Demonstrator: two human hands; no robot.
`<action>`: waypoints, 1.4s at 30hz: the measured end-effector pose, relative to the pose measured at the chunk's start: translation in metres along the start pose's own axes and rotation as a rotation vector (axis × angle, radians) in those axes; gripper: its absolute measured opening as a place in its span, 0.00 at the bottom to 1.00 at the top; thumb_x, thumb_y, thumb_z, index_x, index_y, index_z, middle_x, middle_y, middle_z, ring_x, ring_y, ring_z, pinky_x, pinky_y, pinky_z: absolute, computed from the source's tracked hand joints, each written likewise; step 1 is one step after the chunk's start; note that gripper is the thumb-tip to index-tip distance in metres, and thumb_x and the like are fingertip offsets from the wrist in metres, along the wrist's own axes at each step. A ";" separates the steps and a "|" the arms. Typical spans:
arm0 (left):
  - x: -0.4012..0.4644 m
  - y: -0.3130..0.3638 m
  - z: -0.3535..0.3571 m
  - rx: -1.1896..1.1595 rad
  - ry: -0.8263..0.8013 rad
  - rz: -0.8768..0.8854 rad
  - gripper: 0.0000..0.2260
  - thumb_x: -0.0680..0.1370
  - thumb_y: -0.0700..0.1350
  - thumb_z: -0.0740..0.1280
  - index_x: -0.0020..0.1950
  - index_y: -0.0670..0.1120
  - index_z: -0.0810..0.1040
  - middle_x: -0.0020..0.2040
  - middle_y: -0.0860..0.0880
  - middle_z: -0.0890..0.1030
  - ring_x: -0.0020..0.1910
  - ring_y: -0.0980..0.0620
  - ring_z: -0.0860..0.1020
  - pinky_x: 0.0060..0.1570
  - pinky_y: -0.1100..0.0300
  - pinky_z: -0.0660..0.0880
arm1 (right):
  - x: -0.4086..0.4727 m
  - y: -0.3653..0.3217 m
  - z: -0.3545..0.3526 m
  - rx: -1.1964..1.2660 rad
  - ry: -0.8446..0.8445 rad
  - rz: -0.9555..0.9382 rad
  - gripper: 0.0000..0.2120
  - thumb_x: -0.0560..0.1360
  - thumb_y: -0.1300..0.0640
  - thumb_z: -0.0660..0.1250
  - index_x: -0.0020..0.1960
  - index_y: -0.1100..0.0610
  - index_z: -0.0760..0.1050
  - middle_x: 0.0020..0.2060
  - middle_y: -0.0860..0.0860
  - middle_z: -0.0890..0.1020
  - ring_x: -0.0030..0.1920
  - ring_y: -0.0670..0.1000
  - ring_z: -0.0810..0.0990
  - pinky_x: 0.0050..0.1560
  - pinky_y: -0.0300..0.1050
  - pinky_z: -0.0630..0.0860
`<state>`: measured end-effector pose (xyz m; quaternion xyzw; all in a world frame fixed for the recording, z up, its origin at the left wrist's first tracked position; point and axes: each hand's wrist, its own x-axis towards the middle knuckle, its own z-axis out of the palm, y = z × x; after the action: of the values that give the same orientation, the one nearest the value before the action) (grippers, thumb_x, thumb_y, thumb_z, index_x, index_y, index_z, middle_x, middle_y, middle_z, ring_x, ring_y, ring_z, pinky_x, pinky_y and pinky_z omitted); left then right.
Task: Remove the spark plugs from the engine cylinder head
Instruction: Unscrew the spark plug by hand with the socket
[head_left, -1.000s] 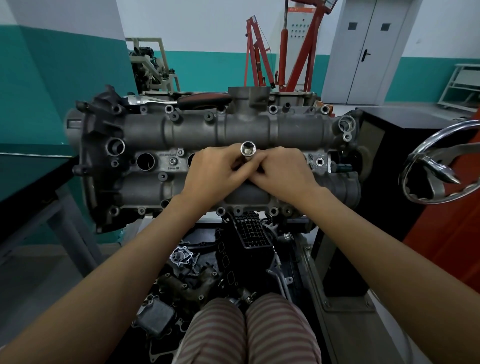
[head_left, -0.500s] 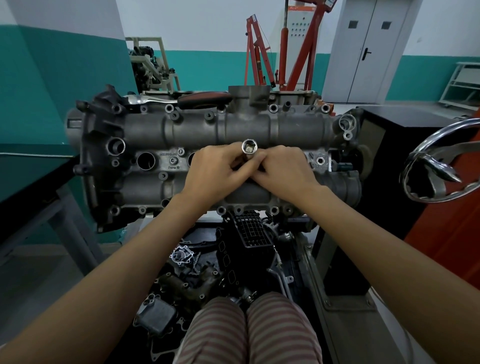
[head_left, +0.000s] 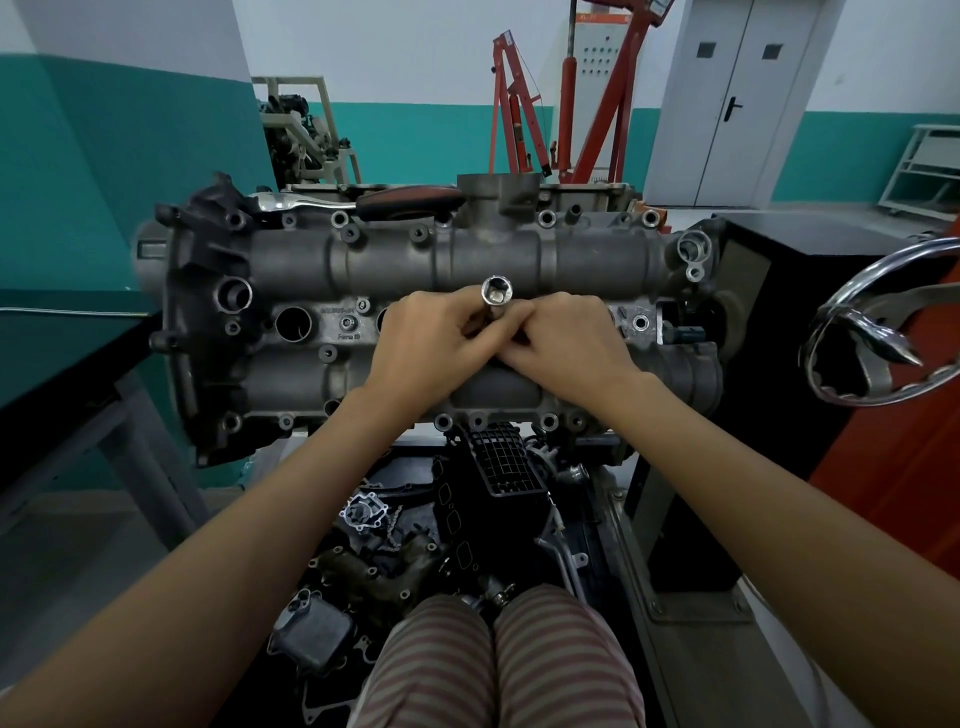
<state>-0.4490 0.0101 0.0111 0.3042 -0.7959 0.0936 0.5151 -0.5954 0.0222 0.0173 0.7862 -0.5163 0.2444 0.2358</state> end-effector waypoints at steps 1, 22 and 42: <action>0.000 0.001 0.000 -0.006 -0.014 0.004 0.17 0.74 0.56 0.62 0.29 0.58 0.59 0.23 0.60 0.60 0.24 0.55 0.65 0.27 0.64 0.56 | 0.000 0.000 0.000 0.006 0.003 -0.010 0.21 0.76 0.44 0.54 0.46 0.58 0.78 0.39 0.55 0.82 0.42 0.57 0.79 0.35 0.45 0.63; 0.000 0.004 0.002 0.039 -0.059 0.000 0.08 0.74 0.51 0.58 0.39 0.50 0.63 0.28 0.58 0.64 0.26 0.53 0.67 0.24 0.63 0.59 | -0.001 -0.003 -0.002 0.120 0.045 0.004 0.15 0.72 0.50 0.61 0.51 0.61 0.70 0.35 0.54 0.80 0.34 0.58 0.79 0.30 0.43 0.60; -0.002 0.000 0.002 0.022 -0.004 -0.013 0.19 0.75 0.55 0.62 0.27 0.47 0.69 0.21 0.52 0.67 0.22 0.55 0.64 0.25 0.67 0.53 | 0.000 -0.001 0.000 0.063 0.011 0.036 0.21 0.72 0.40 0.57 0.44 0.55 0.79 0.36 0.53 0.82 0.39 0.55 0.80 0.34 0.42 0.63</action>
<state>-0.4499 0.0102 0.0091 0.3150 -0.7938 0.0984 0.5108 -0.5947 0.0228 0.0170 0.7825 -0.5211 0.2689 0.2092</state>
